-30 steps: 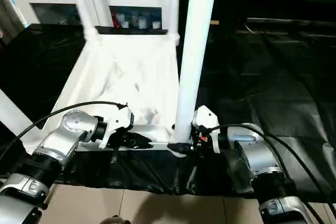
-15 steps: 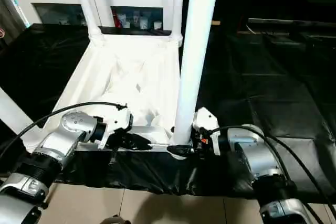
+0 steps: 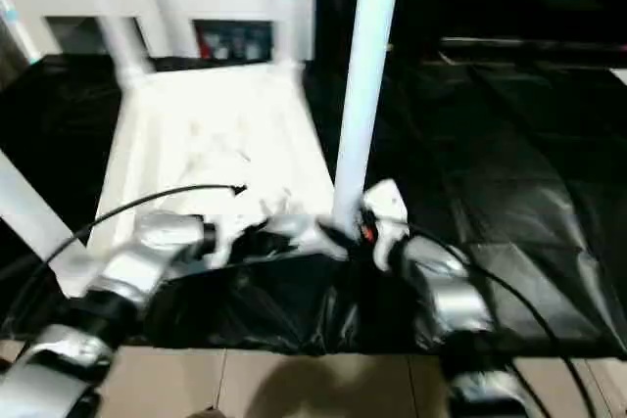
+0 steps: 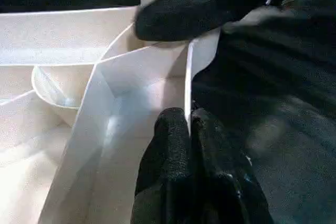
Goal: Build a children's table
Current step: Rotate leg to tighten
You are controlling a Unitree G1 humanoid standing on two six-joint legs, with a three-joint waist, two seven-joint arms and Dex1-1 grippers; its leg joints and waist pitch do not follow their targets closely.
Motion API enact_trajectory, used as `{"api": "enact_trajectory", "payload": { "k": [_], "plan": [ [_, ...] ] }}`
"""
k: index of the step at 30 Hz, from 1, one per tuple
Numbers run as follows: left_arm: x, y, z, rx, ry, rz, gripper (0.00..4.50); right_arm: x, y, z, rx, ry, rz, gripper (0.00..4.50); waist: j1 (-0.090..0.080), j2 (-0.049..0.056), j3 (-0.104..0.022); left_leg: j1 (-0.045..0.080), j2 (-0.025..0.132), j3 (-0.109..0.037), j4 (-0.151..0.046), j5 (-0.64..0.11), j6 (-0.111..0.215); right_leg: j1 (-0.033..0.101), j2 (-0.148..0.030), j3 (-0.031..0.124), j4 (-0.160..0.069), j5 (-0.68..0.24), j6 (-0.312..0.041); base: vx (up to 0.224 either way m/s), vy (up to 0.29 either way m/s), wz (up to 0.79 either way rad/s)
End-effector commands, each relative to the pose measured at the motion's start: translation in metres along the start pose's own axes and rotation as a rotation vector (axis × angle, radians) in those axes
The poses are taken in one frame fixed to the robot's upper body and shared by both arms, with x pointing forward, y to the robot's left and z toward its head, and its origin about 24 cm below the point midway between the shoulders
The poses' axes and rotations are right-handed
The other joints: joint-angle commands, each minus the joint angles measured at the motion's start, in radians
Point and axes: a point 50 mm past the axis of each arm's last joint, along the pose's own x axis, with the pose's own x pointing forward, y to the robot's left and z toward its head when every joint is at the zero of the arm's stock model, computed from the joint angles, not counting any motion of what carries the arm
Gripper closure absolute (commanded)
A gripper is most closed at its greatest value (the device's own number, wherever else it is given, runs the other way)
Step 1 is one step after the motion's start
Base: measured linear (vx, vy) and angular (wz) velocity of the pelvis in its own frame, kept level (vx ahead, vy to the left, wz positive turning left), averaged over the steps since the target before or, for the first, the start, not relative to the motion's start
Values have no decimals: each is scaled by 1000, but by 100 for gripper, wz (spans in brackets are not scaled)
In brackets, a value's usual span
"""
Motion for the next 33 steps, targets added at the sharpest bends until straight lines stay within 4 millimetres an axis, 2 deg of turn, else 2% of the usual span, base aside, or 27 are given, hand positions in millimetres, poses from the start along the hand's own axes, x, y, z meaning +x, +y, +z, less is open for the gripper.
{"api": "enact_trajectory", "payload": {
  "k": [1, 4, 6, 7, 8, 9, 10, 13, 15, 18, 21, 25, 26, 29, 33],
  "plan": [
    [25, -11, 31, 11, -109, 50, 450, 22, 40, -18, 61, 79, 63, 188, -2, -9, -53, 0, 34, -11, -71, -246, 20, 42, -67, 49, -89, -380, -135, 0, 0, 0],
    [31, -17, 34, 13, -116, 51, 450, 29, 43, -16, 86, 75, 20, 188, 0, -11, -58, -7, 30, -8, -66, -190, 45, 50, -64, 50, -78, -271, -155, 0, 0, 0],
    [33, -22, 34, 34, -110, 19, 450, 31, 47, -12, 67, 45, 54, 188, 3, -10, -59, -9, 30, -6, -64, -176, 58, 50, -65, 50, -75, -244, -161, 0, 0, 0],
    [33, -23, 34, 35, -109, 14, 450, 31, 48, -12, 68, 42, 62, 188, 3, -10, -59, -9, 29, -6, -64, -175, 61, 51, -64, 50, -75, -242, -161, 0, 0, 0],
    [33, -24, 33, 36, -106, 1, 450, 31, 49, -11, 74, 35, 79, 153, 4, -10, -59, -9, 31, -7, -65, -175, 65, 51, -64, 49, -75, -243, -162, 0, 0, 0],
    [32, -25, 32, 39, -105, -14, 450, 30, 49, -11, 81, 30, 97, 153, 3, -11, -58, -9, 31, -6, -65, -178, 67, 51, -64, 49, -77, -248, -162, 0, 0, 0],
    [31, -25, 31, 42, -103, -25, 450, 29, 48, -10, 85, 26, 110, 116, 3, -10, -58, -9, 31, -7, -65, -183, 69, 52, -65, 49, -77, -255, -162, 0, 0, 0],
    [26, -23, 29, 54, -94, -45, 450, 26, 46, -10, 64, 27, 140, 109, 2, -9, -55, -9, 32, -8, -68, -205, 66, 51, -64, 48, -80, -282, -158, 0, 0, 0],
    [22, -21, 26, 64, -86, -65, 450, 22, 42, -11, 24, 37, 173, 75, 2, -10, -56, -8, 33, -8, -68, -205, 64, 51, -64, 49, -79, -282, -157, 0, 0, 0],
    [14, -19, 21, 80, -78, -109, 450, 16, 38, -12, -32, 52, 240, 75, 3, -10, -57, -10, 33, -7, -66, -193, 73, 52, -63, 49, -76, -255, -165, 0, 0, 0],
    [0, -15, 15, 113, -59, -184, 450, 4, 32, -10, -86, 61, 370, 75, 5, -11, -55, -10, 34, -5, -66, -206, 79, 53, -62, 48, -78, -274, -164, 0, 0, 0],
    [-5, -13, 13, 123, -54, -213, 450, 0, 30, -7, -97, 58, 421, 75, 8, -9, -56, -8, 39, -5, -66, -203, 77, 50, -63, 49, -73, -251, -184, 0, 0, 0],
    [-10, -12, 11, 124, -51, -240, 450, -5, 29, -6, -116, 65, 474, 75, 8, -16, -55, -8, 39, -4, -66, -206, 78, 50, -63, 49, -73, -251, -187, 0, 0, 0],
    [-23, -8, 8, 123, -42, -317, 450, -19, 28, -3, -144, 87, 645, 75, 16, -15, -56, -9, 39, -4, -63, -198, 90, 52, -63, 49, -71, -249, -183, 0, 0, 0],
    [-30, -6, 7, 124, -34, -369, 450, -28, 30, -3, -162, 117, 766, 75, 22, -15, -55, -9, 42, -5, -63, -187, 96, 50, -63, 49, -67, -226, -200, 0, 0, 0]
  ]
}}
